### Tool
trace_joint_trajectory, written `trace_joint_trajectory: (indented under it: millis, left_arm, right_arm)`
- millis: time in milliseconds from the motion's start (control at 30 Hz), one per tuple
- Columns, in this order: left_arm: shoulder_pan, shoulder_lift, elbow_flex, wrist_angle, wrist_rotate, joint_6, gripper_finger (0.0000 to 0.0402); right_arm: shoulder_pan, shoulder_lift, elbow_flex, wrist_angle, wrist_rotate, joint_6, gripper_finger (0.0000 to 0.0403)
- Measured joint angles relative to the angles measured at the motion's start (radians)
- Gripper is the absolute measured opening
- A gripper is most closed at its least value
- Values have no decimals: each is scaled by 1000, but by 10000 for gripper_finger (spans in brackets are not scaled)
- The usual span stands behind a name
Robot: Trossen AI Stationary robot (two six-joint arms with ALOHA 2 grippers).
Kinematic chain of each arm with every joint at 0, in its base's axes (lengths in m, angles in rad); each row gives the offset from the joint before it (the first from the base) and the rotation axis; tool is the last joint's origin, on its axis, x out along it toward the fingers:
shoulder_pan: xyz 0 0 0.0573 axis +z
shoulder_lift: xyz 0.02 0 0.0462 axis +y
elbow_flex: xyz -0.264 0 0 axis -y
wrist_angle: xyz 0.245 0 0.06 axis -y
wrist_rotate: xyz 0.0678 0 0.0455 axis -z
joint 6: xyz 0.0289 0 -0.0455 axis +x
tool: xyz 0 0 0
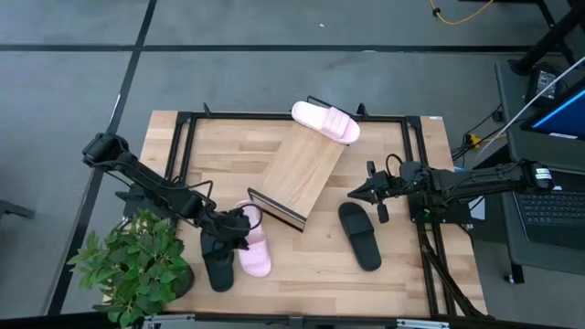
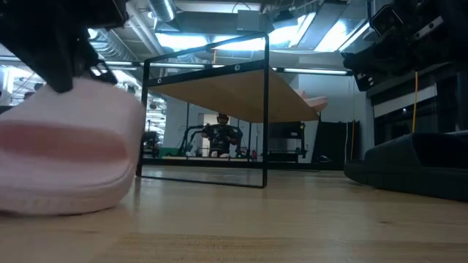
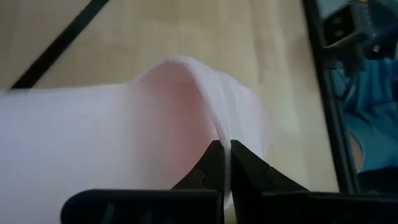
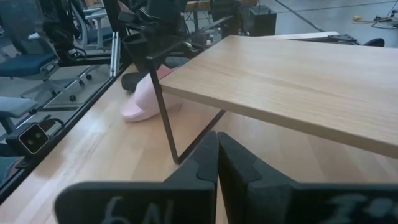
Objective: Pick and place slides into the shelf
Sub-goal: Put the left pink slide on the shelf
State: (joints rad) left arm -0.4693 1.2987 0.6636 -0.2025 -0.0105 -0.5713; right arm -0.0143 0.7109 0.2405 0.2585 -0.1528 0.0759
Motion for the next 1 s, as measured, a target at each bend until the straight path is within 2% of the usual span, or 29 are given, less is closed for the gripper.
trace_joint_trajectory:
  millis: [400, 700, 1000]
  left_arm:
    - [-2, -34, 0, -87, -62, -83, 0]
    - [-31, -181, 0, -246, -205, -163, 0]
    - [-28, -294, 0, -473, -339, -216, 0]
  right_arm:
    - [0, 0, 0, -19, 0, -5, 8]
    - [0, 7, 0, -55, 0, -7, 8]
    - [0, 42, 0, -49, 1, -7, 8]
